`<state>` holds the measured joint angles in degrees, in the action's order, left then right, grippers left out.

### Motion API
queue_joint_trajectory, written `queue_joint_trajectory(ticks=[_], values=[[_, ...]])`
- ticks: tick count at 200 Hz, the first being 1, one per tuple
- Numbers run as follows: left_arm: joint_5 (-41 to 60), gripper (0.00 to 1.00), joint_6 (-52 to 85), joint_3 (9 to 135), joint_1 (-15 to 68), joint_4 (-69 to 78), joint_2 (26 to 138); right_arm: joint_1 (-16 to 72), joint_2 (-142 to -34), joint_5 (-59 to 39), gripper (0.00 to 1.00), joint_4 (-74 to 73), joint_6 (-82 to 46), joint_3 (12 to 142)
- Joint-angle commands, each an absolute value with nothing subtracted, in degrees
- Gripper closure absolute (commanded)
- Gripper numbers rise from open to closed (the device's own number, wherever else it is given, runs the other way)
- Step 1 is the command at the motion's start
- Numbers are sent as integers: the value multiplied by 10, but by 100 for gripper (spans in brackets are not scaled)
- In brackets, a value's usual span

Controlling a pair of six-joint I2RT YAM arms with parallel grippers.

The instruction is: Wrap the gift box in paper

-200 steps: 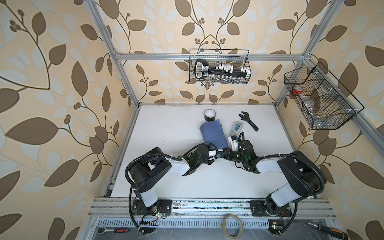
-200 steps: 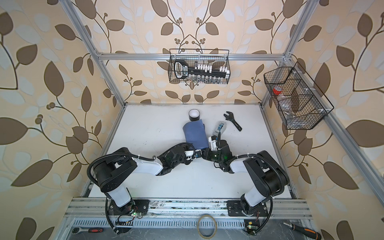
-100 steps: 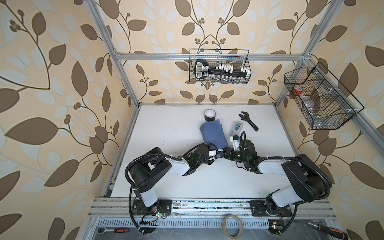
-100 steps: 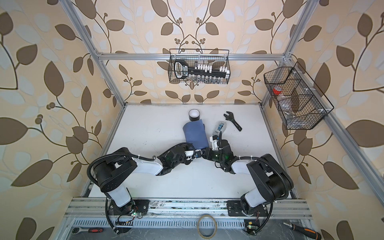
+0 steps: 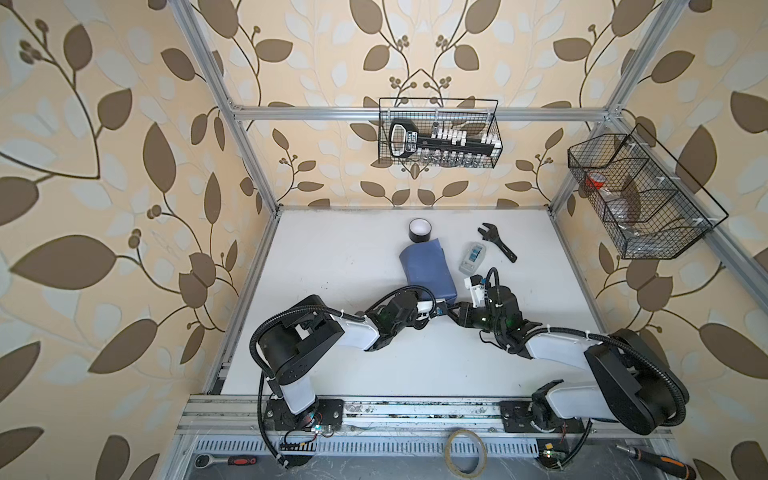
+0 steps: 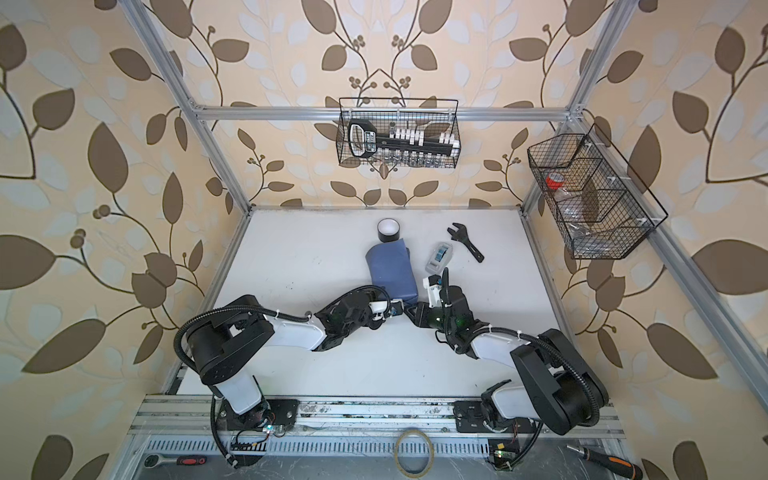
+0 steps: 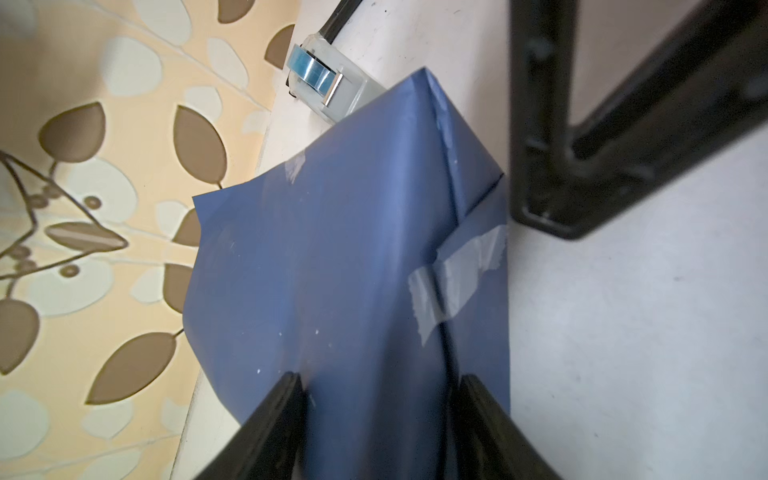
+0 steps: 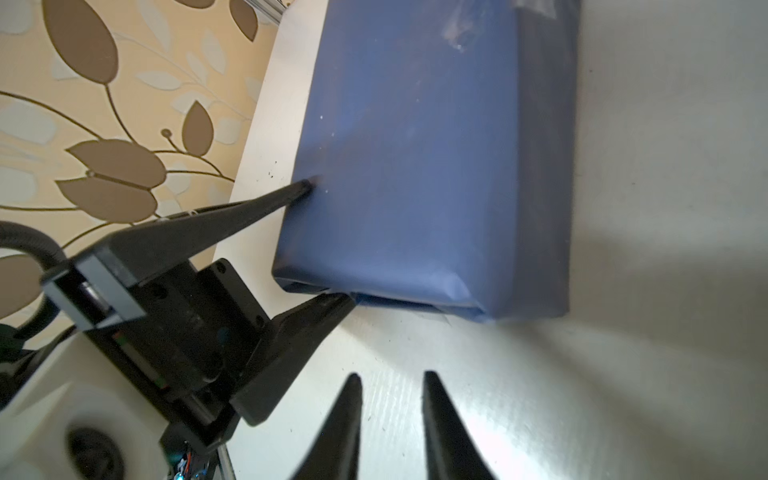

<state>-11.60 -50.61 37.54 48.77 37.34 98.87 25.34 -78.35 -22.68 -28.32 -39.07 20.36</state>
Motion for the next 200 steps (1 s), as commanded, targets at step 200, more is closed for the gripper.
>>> queue_joint_trajectory(ticks=[200], values=[[-124, 41, -519, 371, 483, 272, 1020, 264, -895, -227, 97, -337, -407, 300]])
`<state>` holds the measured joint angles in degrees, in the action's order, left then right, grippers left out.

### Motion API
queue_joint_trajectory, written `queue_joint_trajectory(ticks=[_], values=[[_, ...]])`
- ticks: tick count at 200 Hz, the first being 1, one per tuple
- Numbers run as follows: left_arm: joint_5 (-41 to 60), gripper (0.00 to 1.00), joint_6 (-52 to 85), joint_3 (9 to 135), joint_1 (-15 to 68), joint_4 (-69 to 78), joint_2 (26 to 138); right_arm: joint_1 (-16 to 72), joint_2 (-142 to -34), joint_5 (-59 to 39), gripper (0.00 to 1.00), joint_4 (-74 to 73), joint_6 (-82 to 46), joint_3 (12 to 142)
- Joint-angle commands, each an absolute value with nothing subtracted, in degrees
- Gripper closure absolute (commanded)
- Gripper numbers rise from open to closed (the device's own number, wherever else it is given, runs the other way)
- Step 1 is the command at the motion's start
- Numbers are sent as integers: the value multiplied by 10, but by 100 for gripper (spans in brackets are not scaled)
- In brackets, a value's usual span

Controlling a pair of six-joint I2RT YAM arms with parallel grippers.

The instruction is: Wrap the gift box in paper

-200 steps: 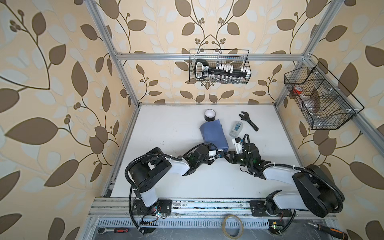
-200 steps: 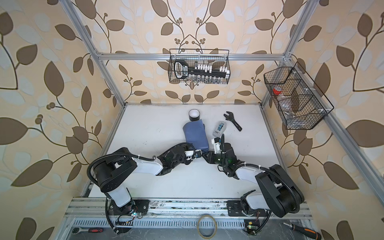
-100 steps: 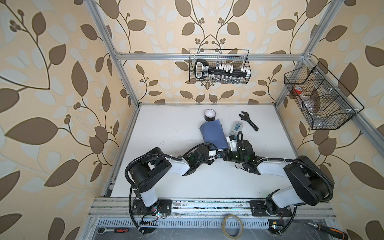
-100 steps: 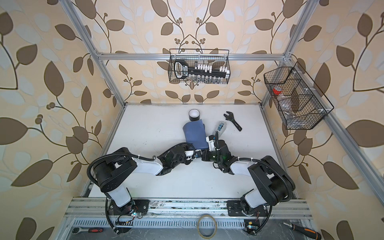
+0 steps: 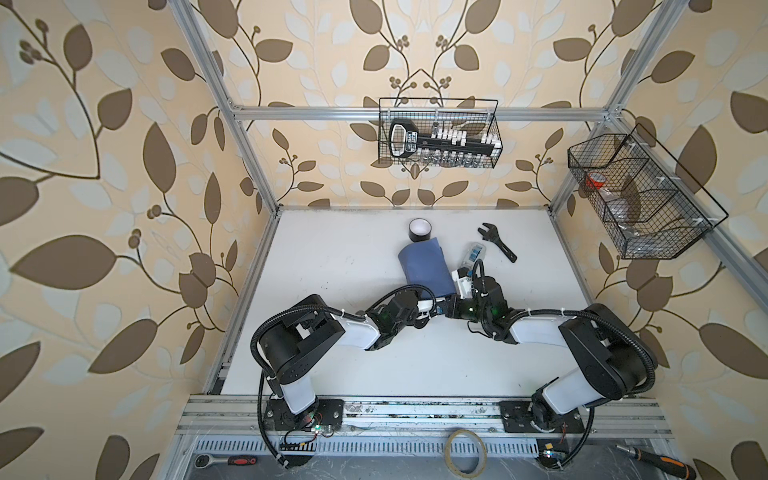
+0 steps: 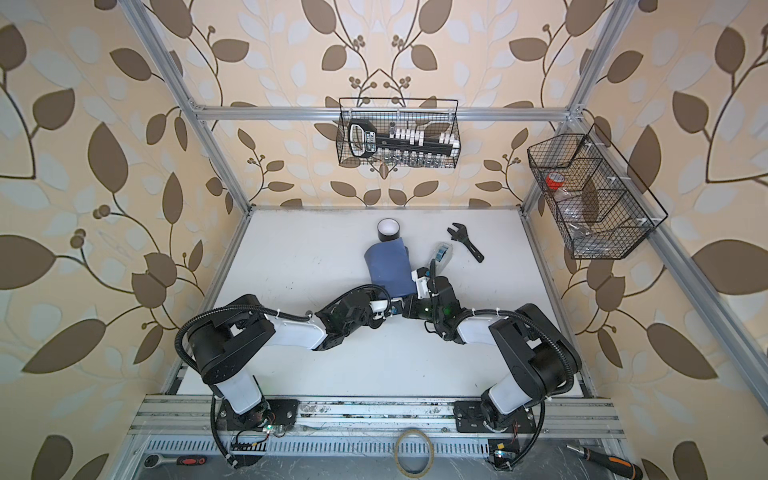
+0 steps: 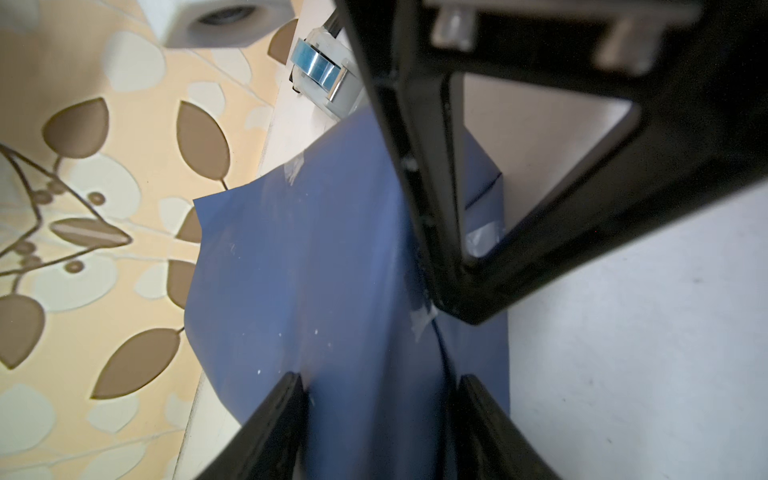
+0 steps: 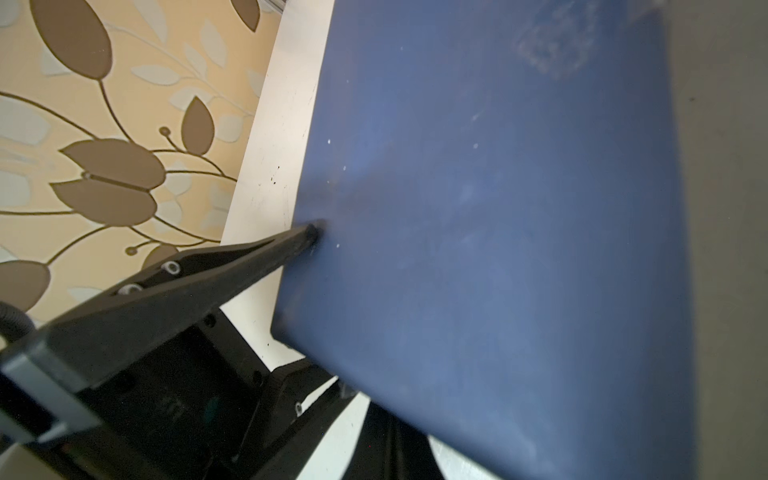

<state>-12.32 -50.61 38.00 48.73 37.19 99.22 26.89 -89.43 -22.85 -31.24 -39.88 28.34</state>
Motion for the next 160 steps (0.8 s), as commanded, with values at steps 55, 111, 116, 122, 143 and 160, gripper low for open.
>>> queue_joint_trajectory(ticks=[55, 111, 116, 122, 143, 160], values=[[-125, 41, -519, 372, 483, 271, 1020, 266, -871, -239, 97, -339, -421, 301], [-126, 41, -519, 371, 483, 269, 1019, 268, -869, -239, 97, -337, -422, 304], [-126, 41, -519, 371, 483, 269, 1018, 267, -872, -237, 97, -337, -422, 303], [-126, 41, -518, 371, 483, 269, 1018, 267, -876, -239, 97, -340, -424, 301], [-125, 41, -518, 371, 483, 269, 1019, 267, -886, -243, 97, -353, -429, 299], [-126, 41, -519, 373, 483, 268, 1021, 269, -892, -242, 97, -355, -429, 299]])
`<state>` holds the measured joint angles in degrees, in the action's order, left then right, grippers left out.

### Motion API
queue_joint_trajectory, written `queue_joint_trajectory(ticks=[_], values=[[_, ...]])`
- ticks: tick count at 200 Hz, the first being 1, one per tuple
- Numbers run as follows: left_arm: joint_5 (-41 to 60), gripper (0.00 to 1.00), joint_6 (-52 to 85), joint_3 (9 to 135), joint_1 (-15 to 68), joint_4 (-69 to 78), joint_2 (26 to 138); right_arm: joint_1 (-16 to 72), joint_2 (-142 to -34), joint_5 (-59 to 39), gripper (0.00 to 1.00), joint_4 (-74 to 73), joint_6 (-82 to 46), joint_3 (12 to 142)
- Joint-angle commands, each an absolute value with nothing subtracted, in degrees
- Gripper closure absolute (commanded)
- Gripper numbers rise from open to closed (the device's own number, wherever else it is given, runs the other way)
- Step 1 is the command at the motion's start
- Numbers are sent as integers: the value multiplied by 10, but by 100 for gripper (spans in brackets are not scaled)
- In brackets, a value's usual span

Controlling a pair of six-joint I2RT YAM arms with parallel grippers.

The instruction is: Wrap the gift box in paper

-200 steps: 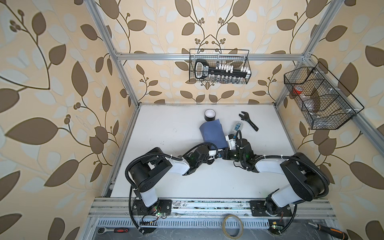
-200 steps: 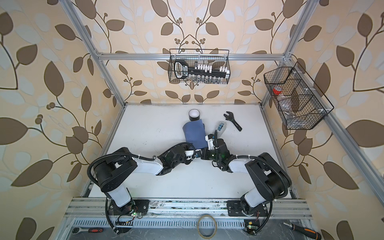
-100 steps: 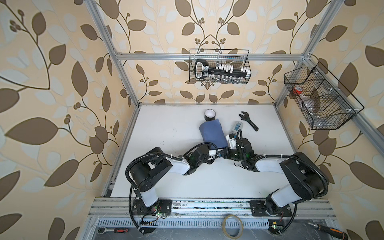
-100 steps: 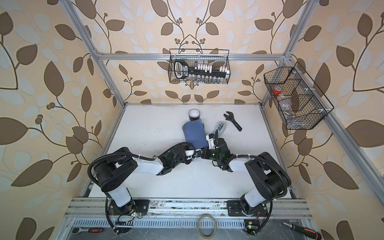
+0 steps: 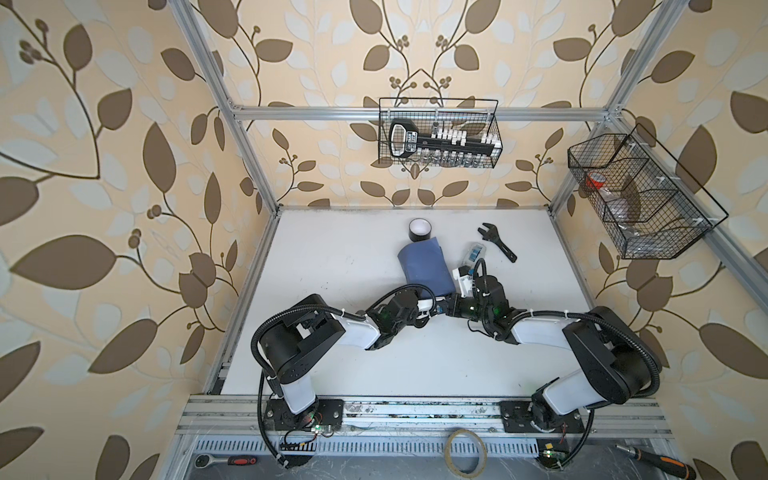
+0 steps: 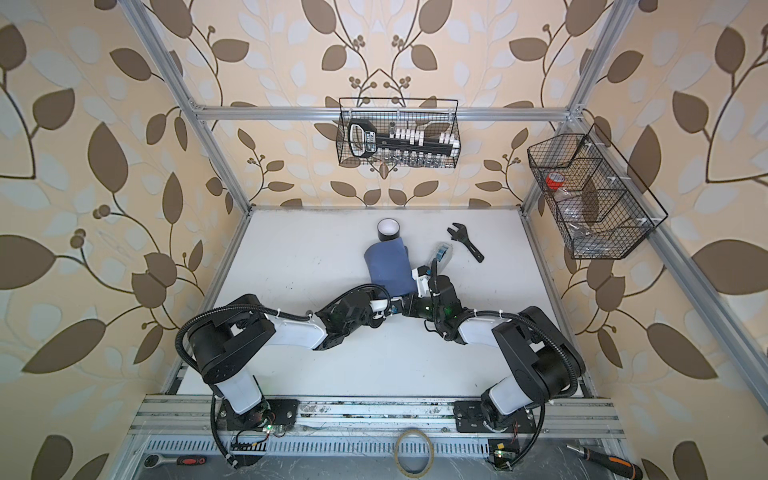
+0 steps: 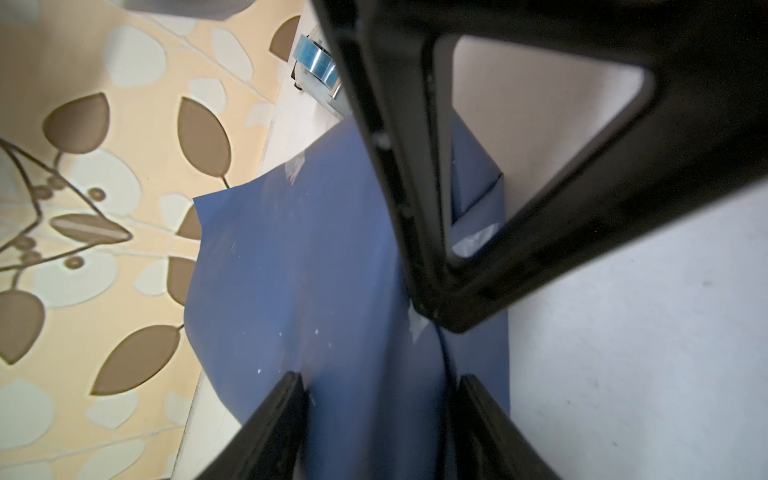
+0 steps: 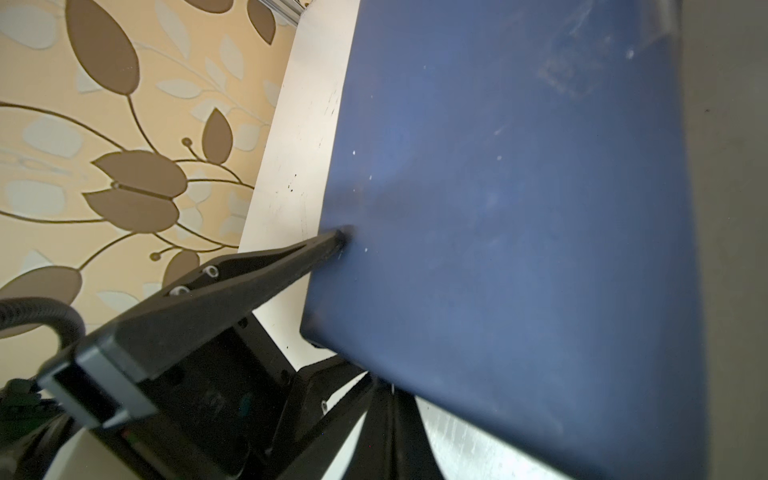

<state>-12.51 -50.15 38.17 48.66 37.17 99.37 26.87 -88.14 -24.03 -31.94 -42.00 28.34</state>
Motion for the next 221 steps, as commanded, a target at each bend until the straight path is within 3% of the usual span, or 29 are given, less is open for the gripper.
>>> queue_joint_trajectory(ticks=[1, 142, 221], values=[[-126, 41, -519, 373, 483, 268, 1021, 269, -891, -242, 97, -355, -429, 299], [-126, 41, -518, 374, 483, 265, 1020, 220, -961, -238, 98, -405, -422, 272], [-124, 41, -513, 378, 483, 264, 1015, 202, -962, -221, 97, -339, -413, 270]])
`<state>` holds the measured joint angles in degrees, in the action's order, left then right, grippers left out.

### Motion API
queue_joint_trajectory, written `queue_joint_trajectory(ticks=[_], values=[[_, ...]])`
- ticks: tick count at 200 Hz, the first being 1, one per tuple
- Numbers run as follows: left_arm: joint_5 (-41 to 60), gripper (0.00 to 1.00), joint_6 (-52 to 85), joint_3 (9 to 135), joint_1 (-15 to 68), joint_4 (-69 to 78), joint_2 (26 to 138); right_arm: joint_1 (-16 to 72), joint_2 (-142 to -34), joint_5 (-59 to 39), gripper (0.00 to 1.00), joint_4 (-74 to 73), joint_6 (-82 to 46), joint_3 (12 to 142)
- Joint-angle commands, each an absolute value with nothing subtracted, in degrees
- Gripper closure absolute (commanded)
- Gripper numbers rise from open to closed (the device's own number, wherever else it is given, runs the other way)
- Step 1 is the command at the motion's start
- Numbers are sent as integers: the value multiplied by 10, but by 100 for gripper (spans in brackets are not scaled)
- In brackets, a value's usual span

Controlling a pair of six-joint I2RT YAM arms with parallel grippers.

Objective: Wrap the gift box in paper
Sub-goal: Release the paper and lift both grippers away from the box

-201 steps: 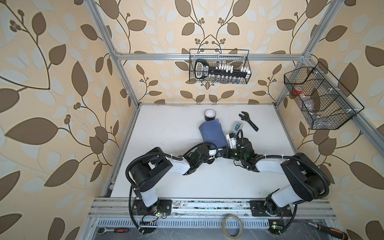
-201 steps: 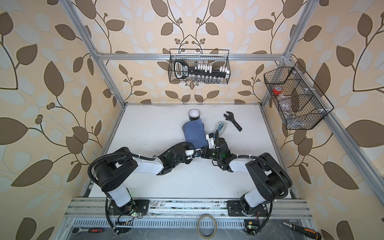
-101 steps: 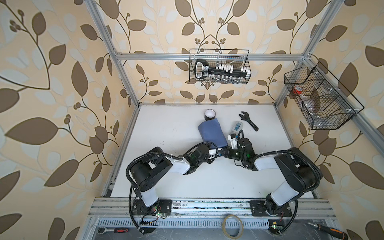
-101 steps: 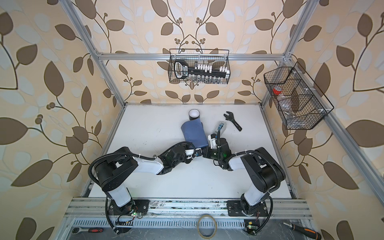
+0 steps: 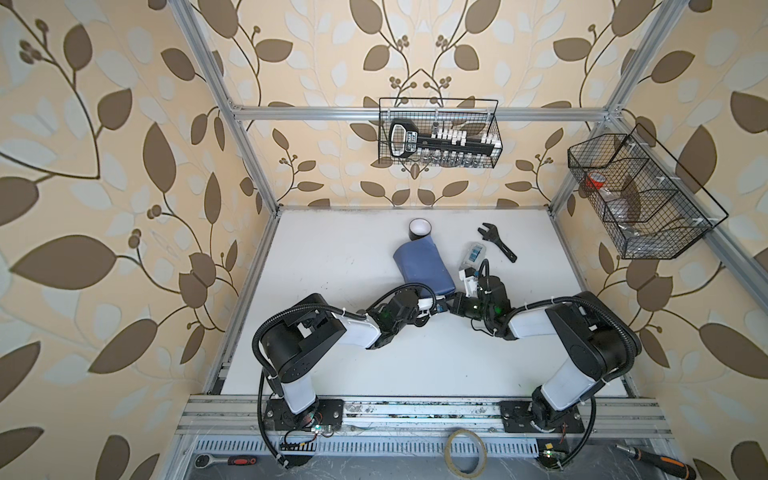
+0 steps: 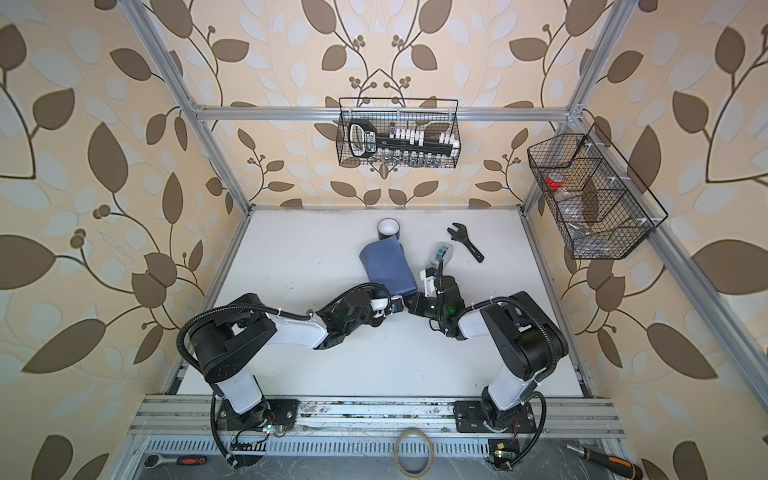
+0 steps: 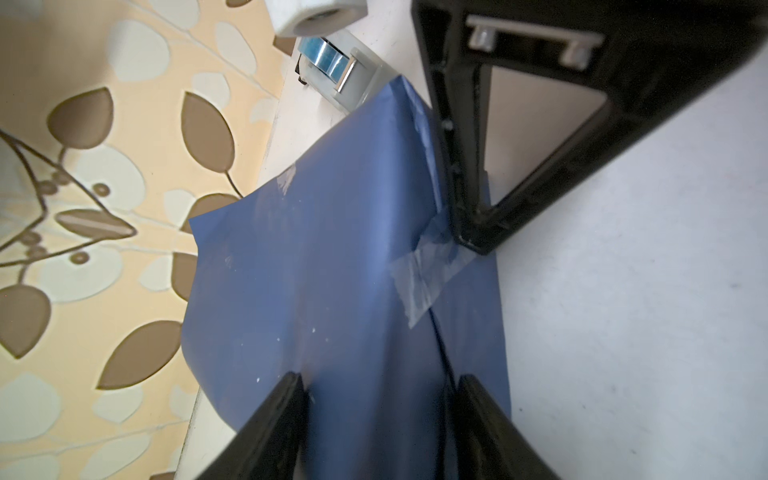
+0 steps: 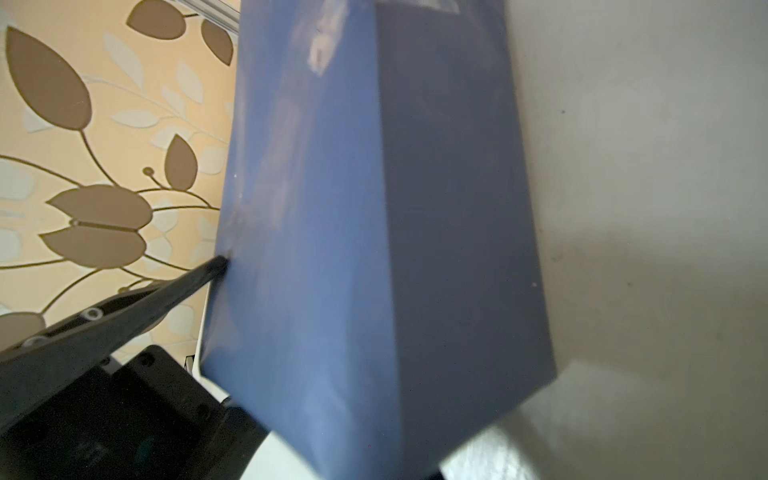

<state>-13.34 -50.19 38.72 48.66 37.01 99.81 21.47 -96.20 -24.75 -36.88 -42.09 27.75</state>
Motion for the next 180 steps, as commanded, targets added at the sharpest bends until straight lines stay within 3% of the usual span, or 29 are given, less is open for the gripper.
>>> queue_joint_trajectory(ticks=[1, 56, 71, 92, 109, 140, 180], values=[[-123, 41, -512, 378, 483, 264, 1015, 201, -961, -221, 97, -338, -413, 269], [-101, 31, -455, 385, 490, 255, 948, 161, -782, -199, 89, -191, -342, 235], [-74, 26, -404, 382, 490, 240, 891, 162, -718, -160, 80, -136, -313, 245], [-23, 19, -278, 376, 489, 230, 796, 162, -676, -114, 58, -113, -300, 266], [6, 13, -147, 369, 481, 232, 745, 164, -697, -117, 48, -122, -310, 299], [-47, 9, 112, 387, 431, 157, 717, 184, -774, -123, 37, -131, -320, 376], [106, 11, 342, 429, 293, 102, 782, 180, -888, -168, 31, -143, -343, 458]])
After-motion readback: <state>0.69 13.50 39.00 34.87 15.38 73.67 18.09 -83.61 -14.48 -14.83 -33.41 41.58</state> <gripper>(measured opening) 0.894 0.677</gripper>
